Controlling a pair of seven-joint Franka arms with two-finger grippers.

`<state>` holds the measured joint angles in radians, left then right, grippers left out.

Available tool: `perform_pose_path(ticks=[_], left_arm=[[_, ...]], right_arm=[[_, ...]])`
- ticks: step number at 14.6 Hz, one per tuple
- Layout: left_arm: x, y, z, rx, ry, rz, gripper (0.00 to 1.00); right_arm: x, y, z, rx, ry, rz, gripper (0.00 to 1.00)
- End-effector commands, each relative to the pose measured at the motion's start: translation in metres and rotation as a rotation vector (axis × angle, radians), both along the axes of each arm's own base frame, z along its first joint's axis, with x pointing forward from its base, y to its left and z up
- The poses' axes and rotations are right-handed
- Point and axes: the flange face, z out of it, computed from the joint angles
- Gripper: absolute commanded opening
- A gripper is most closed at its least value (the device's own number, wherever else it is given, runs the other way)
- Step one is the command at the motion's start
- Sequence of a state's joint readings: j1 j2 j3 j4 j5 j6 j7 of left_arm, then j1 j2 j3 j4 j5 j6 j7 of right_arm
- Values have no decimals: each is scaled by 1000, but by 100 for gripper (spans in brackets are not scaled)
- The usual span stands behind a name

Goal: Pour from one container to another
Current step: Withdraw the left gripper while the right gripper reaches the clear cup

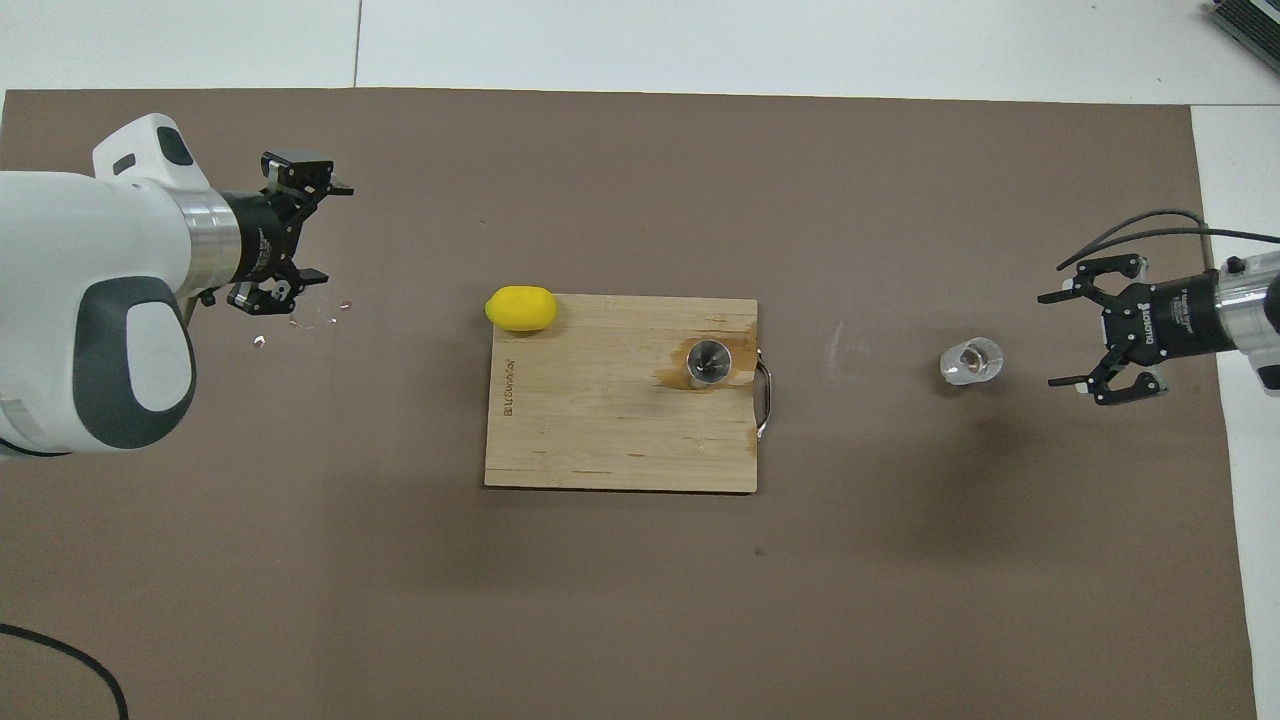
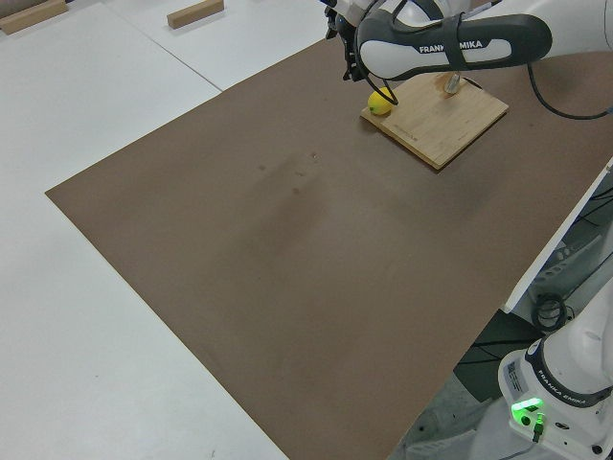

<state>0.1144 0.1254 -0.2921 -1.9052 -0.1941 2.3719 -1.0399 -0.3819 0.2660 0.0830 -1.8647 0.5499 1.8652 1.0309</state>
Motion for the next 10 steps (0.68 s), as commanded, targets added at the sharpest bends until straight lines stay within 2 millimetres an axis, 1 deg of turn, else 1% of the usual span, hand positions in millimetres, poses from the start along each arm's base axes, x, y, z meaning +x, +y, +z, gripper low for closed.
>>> perform_pose_path(ticks=[1, 2, 3, 4, 6, 8, 9, 10], left_arm=[[-5, 15, 17, 155, 46, -267, 100], [-8, 25, 16, 204, 70, -394, 100], [-14, 28, 22, 261, 86, -541, 100], [-19, 30, 24, 305, 106, -658, 100], [-31, 33, 35, 373, 137, -853, 100], [-50, 30, 52, 395, 165, -1020, 100], [-59, 44, 66, 401, 176, -1042, 100], [-70, 42, 80, 402, 184, -1065, 100]], right_arm=[[-5, -3, -22, 50, 6, -58, 100], [-7, -12, -39, 75, 6, -53, 100], [-8, -22, -55, 110, 1, -46, 100], [-7, -24, -65, 119, -5, -39, 100], [-4, -25, -83, 137, -4, -39, 100], [-2, -21, -97, 138, -16, -32, 100], [-3, -18, -101, 149, -23, -32, 100], [-7, -13, -107, 162, -25, -29, 100]])
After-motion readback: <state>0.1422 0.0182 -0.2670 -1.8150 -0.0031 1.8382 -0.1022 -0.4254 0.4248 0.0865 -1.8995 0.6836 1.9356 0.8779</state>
